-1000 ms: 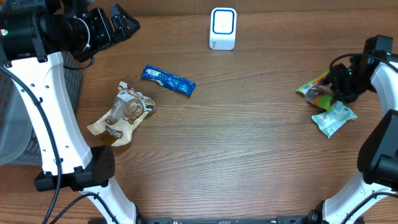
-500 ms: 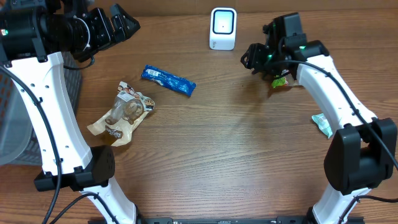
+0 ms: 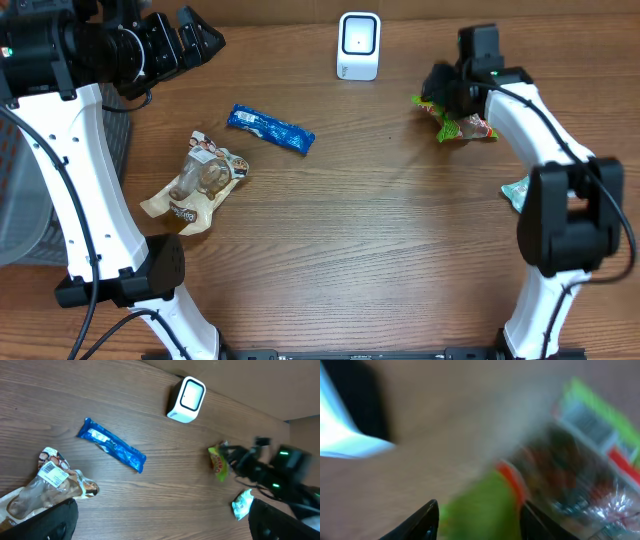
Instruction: Scan the item barcode
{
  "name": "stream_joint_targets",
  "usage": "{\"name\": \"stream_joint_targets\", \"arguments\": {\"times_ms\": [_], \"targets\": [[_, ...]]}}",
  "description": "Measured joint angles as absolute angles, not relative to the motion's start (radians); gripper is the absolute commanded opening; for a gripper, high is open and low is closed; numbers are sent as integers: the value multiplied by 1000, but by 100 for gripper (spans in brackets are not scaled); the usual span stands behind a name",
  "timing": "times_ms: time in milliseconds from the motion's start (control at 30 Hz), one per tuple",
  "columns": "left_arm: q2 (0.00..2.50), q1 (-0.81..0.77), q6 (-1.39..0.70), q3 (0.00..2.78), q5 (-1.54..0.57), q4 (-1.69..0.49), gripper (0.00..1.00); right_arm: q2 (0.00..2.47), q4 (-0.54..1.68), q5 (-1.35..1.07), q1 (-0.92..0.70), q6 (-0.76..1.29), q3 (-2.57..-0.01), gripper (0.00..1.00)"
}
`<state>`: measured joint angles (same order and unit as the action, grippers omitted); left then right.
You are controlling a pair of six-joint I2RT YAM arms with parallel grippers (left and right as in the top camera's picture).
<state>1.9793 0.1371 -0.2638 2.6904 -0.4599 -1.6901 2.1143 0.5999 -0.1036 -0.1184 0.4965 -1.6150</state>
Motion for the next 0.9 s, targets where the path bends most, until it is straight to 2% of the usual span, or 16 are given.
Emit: {"name": "stream_joint_targets", "arguments": {"times_ms": [233,467,500,600,733,900], "targets": [[1979,137,-264,2690,-460,-1690,100,2160,798,-84,-67,493,-1620,36],[1979,137,-264,2690,-460,-1691,100,2149,999,-88,111,487,-1628,36],[1979,137,-264,2690,-460,-1691,100,2148,1009,-103,141,472,-1628,38],[1979,137,-264,2690,-459,-1691,100,2143,1013,-187,213,383,-1628,53],[1979,137,-264,2690,-460,-1691,100,2115,1018,-263,208,296,-1632,70],[1979,137,-264,2690,-460,-1690,100,2020,984,-354,111,221,-1692,75]]}}
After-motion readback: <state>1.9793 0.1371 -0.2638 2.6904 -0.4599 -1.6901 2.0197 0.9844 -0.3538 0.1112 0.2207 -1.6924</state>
